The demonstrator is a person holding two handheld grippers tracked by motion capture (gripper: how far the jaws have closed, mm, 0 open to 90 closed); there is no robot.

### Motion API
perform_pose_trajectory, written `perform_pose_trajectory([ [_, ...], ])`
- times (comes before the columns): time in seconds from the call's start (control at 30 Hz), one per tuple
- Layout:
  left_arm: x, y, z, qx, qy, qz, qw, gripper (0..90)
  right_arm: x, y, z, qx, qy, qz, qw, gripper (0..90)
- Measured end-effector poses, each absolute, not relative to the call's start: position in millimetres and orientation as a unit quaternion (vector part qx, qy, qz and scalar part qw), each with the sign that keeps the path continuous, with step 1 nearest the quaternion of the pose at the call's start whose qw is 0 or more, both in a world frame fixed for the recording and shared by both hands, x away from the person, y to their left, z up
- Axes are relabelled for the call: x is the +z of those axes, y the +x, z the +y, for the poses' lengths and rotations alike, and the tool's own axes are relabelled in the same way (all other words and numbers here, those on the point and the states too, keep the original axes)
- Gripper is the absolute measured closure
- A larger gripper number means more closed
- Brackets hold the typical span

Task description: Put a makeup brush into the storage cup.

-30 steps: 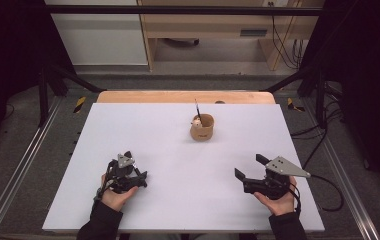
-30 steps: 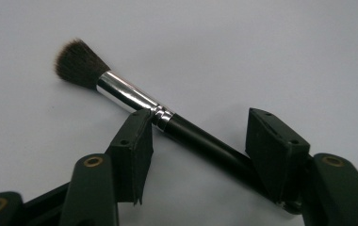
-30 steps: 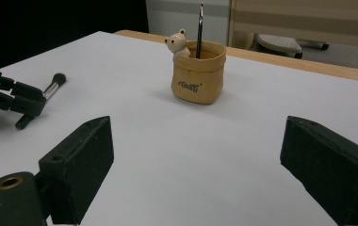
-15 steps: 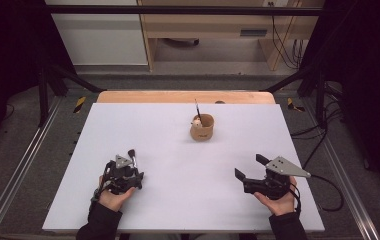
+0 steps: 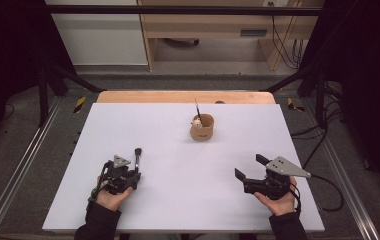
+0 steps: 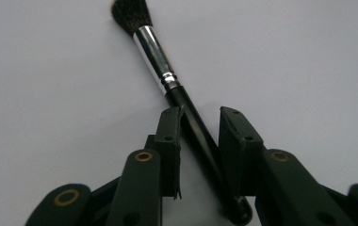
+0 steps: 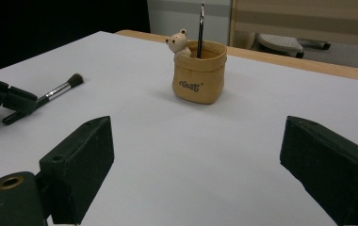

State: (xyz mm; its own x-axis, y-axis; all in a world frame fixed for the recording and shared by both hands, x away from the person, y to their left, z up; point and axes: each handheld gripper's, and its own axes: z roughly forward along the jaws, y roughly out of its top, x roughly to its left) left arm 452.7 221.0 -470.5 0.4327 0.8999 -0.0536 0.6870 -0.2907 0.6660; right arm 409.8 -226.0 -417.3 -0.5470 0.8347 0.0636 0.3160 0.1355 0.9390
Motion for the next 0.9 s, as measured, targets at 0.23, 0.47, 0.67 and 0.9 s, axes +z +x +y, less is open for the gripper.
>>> perform_pose_trajectory([
  [0.23,-469.8,452.6,222.7,0.163,0.789,0.503,0.313,74.2,-417.5,410.1,-225.8,0.518,0.405,0.711,0.251,10.8],
  [0.47,-469.5,453.1,224.5,0.164,0.794,0.496,0.310,78.3,-417.6,410.0,-225.9,0.518,0.404,0.711,0.249,10.8],
  [0.67,-468.5,453.2,224.8,0.162,0.801,0.488,0.306,78.4,-417.6,410.1,-225.9,0.519,0.405,0.711,0.249,10.9],
  [0.9,-468.4,453.6,224.3,0.159,0.804,0.484,0.308,75.1,-417.9,410.2,-225.6,0.518,0.406,0.711,0.248,10.9],
])
